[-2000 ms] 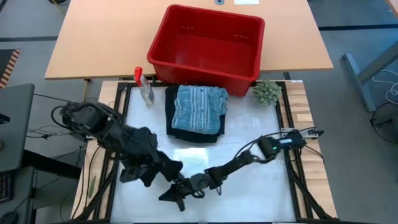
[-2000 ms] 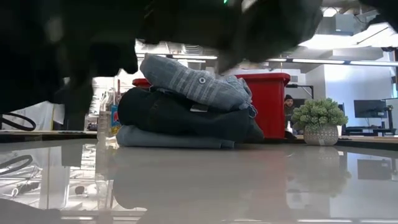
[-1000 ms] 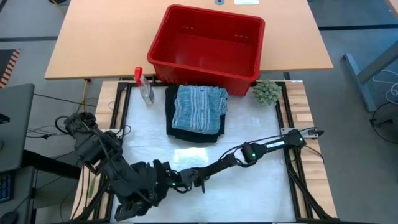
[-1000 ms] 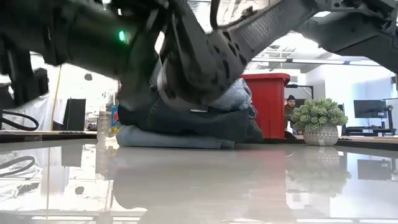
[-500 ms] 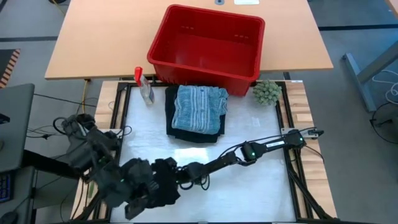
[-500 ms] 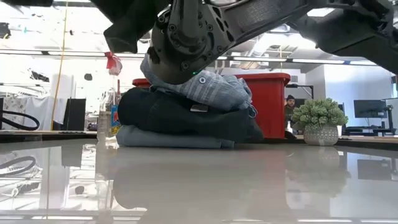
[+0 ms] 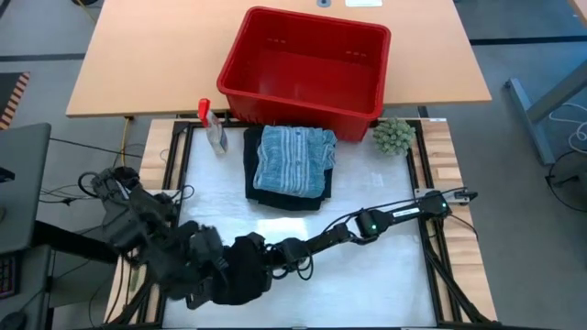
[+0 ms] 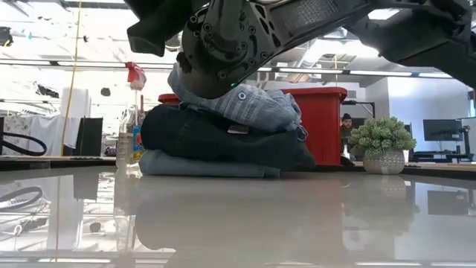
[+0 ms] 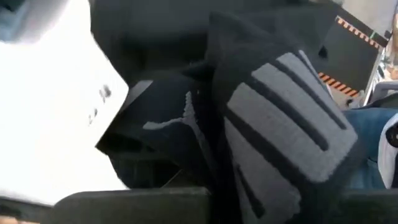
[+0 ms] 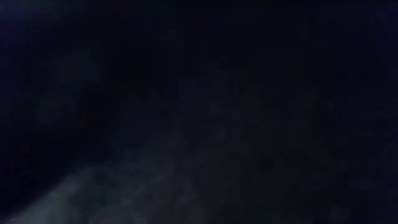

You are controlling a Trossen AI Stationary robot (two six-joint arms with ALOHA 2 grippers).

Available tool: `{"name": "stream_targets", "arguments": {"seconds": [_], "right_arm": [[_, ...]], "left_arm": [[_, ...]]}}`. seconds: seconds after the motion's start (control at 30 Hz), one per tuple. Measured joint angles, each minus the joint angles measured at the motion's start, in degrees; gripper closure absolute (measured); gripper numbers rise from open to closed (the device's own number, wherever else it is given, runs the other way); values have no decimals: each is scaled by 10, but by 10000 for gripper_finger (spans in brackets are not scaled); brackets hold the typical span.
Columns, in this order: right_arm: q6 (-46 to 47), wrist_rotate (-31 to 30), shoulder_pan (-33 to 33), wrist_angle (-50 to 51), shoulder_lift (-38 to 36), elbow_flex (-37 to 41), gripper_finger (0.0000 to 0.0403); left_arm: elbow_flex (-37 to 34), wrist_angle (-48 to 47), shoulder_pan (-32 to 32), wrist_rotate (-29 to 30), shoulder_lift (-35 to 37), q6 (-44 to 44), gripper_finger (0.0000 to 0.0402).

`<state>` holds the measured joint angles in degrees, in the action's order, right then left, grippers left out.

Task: Fold Laundry from Bin
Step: Fold the black underwear from the red laundry

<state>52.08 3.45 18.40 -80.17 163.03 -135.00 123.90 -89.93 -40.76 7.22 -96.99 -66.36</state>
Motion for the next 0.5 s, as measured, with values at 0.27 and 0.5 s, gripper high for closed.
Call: {"name": "stream_targets", "arguments": {"seconds": [0.27, 0.5], "right_arm": [[6, 15, -18, -96, -2, 3, 387], [-11, 10, -21, -96, -9, 2, 387]], "left_arm": [[0, 55, 100, -71, 14, 150, 401], [-1, 12, 170, -120, 32, 207, 401]]}}
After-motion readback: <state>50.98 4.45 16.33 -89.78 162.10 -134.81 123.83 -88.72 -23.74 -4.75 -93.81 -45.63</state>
